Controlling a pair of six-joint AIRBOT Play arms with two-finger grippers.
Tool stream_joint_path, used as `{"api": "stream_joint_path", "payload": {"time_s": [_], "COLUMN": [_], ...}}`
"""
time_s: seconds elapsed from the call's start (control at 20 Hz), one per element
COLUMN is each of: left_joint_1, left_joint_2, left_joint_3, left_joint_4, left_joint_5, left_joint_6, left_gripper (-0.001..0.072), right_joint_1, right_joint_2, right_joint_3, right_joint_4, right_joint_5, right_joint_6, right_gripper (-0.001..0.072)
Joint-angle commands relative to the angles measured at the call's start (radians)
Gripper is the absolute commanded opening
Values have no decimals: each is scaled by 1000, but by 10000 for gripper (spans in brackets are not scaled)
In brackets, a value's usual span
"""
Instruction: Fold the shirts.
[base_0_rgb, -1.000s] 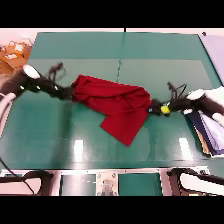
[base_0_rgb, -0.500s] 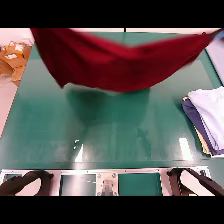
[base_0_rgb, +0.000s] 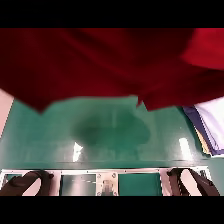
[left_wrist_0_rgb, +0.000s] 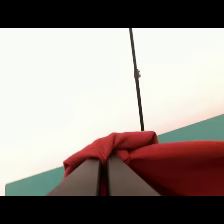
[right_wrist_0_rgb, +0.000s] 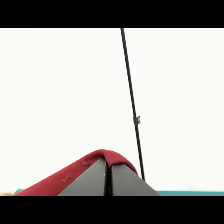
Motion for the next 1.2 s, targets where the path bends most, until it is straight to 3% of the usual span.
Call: {"api": "stream_joint_path", "payload": {"time_s": [0.0, 0.25, 0.35, 0.55, 0.8, 1.15], "left_joint_1": [0, 0, 0, 0, -1, -1], "left_joint_2": [-10, -236, -378, -684, -970, -1010], "left_joint_3": [-126, -346, -397, -422, -422, -388], "left_joint_4": [18, -162, -241, -249, -343, -439], "left_joint_5": [-16, -10, -11, -9, 111, 427], "left_joint_6": [-4, 113, 135, 135, 135, 135], "left_gripper": [25, 26, 26, 26, 26, 26], "right_joint_1": [-10, 73, 144, 235, 265, 266], "right_joint_2": [-36, -173, -225, -417, -771, -1027], "right_joint_3": [-18, -329, -517, -780, -743, -473], "right_joint_4": [33, 83, 59, 45, 71, 165], "right_joint_5": [24, 50, -43, -275, -374, -381], "right_joint_6": [5, -83, -127, -193, -208, -208], "right_gripper": [13, 12, 12, 12, 12, 12]}}
